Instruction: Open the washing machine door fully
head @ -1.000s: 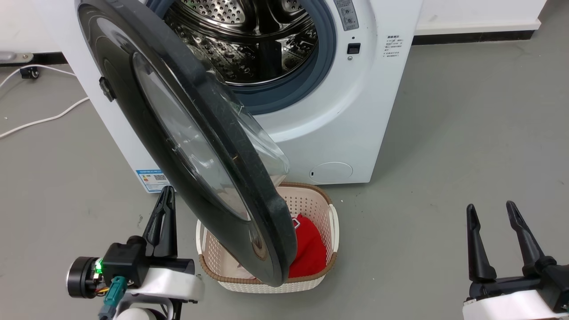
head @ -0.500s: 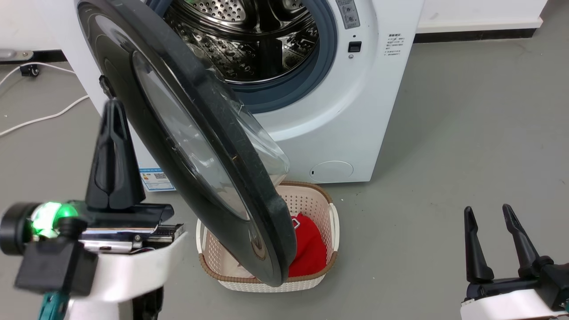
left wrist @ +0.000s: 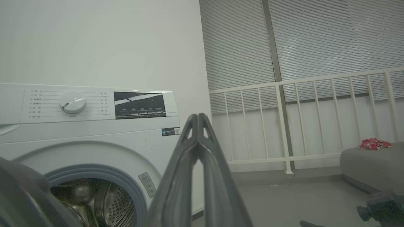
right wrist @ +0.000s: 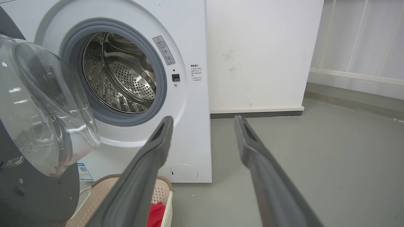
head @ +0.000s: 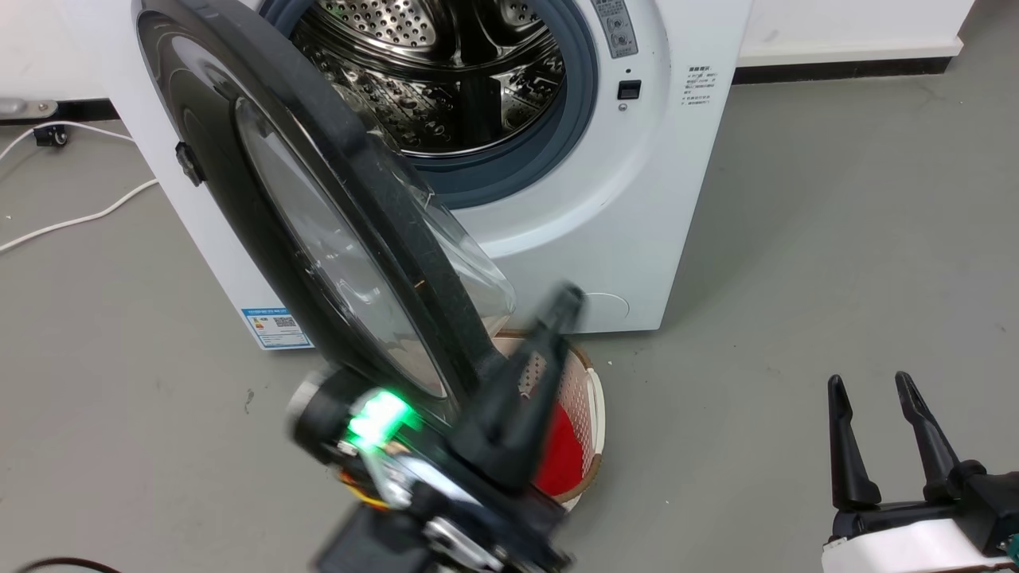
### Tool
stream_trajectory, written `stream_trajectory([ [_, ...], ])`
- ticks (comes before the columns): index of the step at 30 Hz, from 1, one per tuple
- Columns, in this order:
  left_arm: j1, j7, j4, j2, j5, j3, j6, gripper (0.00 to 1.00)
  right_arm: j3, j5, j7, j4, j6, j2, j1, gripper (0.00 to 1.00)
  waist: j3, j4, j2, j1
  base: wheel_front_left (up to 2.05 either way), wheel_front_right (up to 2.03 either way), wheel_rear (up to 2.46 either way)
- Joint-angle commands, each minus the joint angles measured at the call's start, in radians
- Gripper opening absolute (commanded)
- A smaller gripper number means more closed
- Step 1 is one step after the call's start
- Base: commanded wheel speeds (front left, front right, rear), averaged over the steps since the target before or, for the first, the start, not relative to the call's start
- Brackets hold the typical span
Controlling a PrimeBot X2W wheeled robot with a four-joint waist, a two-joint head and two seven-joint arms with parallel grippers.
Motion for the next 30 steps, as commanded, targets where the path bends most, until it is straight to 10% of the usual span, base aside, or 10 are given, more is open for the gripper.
stream_trajectory([
  [1, 0.023, -0.002, 0.035, 0.008, -0.013, -0.028, -0.005, 0.00, 0.000, 0.006, -0.002, 0.004, -0.001, 0.003, -0.013, 1.00, -0.002, 0.001, 0.0000, 0.0000, 0.00, 0.00, 0.00],
  [14, 0.120, 0.155, 0.335, 0.025, -0.091, -0.112, 0.029, 0.00, 0.012, 0.029, -0.002, 0.040, -0.001, 0.003, -0.005, 1.00, -0.014, 0.005, 0.0000, 0.0000, 0.00, 0.00, 0.00],
  [30, -0.034, 0.075, 0.603, 0.002, -0.195, -0.084, 0.137, 0.00, 0.035, 0.062, -0.002, 0.059, -0.001, 0.003, -0.019, 1.00, 0.002, -0.017, 0.0000, 0.0000, 0.00, 0.00, 0.00],
])
